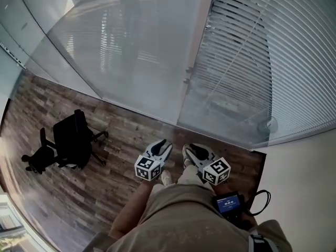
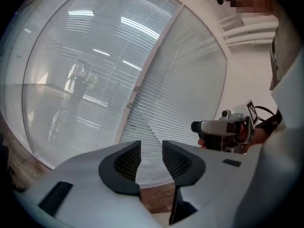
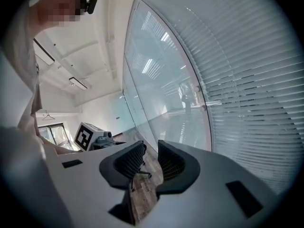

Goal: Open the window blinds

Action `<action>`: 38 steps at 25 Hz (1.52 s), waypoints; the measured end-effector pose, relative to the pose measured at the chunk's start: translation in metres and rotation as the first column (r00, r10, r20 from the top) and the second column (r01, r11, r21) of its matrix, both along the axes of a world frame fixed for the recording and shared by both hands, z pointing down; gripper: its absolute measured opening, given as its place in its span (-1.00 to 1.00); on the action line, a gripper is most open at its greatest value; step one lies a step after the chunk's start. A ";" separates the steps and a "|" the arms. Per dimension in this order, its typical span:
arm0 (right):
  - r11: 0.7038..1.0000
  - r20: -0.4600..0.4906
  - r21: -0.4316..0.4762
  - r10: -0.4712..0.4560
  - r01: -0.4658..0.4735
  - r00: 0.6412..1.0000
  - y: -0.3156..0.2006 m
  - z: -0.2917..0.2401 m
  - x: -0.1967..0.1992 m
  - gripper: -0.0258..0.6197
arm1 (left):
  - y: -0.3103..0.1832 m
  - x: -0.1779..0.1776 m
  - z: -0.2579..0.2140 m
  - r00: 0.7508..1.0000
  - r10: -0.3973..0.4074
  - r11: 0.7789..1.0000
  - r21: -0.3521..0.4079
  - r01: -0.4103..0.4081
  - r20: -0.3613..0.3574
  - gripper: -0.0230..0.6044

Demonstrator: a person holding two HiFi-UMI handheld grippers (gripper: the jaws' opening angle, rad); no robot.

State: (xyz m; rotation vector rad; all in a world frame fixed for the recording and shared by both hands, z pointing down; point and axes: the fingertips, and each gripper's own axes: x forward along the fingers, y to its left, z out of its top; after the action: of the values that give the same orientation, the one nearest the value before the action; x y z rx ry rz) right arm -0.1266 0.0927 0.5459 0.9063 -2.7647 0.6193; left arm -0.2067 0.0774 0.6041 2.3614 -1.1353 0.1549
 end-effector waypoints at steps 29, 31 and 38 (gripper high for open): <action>0.984 0.063 0.026 0.173 -0.175 0.983 0.285 -0.010 0.161 -0.60 | 0.278 0.133 -0.002 0.986 0.157 0.987 -0.026 -0.156 0.052 -0.49; 0.983 0.061 0.018 0.182 -0.184 0.981 0.321 -0.007 0.188 -0.60 | 0.312 0.158 -0.002 0.986 0.159 0.987 -0.029 -0.158 0.045 -0.49; 0.987 0.061 -0.016 0.161 -0.160 0.985 0.448 0.000 0.223 -0.60 | 0.444 0.204 -0.005 0.991 0.130 0.991 -0.032 -0.129 0.018 -0.49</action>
State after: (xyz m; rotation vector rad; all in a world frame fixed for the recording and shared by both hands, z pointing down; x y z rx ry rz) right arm 0.0968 0.5402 0.5458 1.1344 -2.7580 0.6980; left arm -0.0027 0.5217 0.5989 2.4112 -0.9818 0.2402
